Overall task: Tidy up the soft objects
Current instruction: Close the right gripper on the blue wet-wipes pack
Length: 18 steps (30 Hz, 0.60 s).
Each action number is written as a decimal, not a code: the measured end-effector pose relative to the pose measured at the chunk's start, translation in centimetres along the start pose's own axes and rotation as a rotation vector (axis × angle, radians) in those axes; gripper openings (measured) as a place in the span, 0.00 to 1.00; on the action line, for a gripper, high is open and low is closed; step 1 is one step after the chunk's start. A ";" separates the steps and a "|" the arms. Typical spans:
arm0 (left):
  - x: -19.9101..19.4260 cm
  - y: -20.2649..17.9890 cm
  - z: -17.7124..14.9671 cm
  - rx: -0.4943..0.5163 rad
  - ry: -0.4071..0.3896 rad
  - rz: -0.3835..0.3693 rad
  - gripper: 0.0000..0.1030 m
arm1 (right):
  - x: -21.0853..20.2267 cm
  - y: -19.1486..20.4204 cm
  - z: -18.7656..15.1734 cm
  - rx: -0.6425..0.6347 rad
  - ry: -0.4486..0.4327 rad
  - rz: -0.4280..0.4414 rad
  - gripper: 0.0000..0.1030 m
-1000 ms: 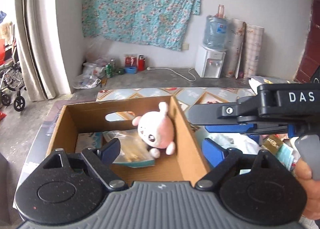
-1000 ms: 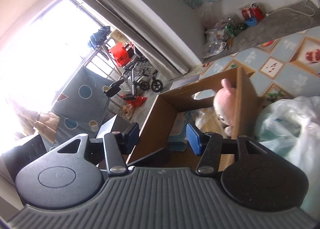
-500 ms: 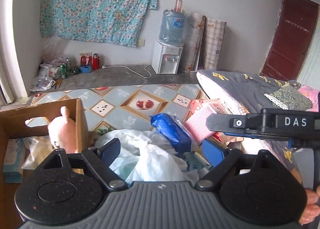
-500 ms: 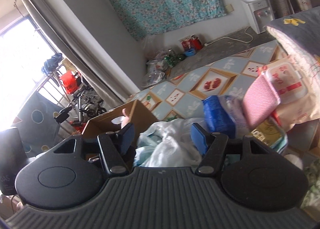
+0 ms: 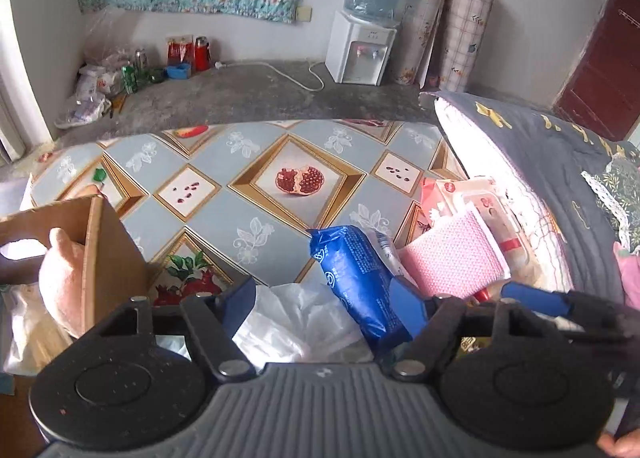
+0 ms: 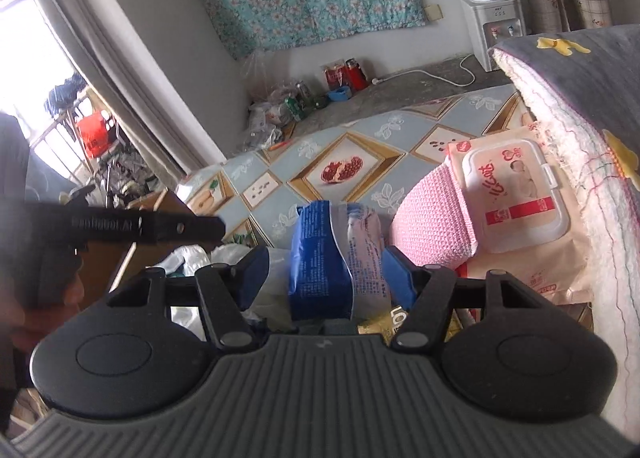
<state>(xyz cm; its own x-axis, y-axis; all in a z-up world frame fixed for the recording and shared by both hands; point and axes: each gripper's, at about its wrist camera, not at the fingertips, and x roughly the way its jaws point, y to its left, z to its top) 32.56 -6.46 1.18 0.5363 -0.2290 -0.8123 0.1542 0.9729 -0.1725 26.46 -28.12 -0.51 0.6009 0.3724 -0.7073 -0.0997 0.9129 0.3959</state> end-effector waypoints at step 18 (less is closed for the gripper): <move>13.1 2.8 3.8 -0.338 0.311 -0.188 0.55 | 12.2 3.9 0.4 -0.192 0.147 -0.140 0.79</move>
<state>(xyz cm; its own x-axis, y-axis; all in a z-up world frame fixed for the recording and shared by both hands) 43.13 -6.81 -7.82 0.2438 -0.4314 -0.8686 -0.0811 0.8834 -0.4615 33.69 -20.06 -7.37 0.4991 0.2480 -0.8303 -0.1810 0.9669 0.1799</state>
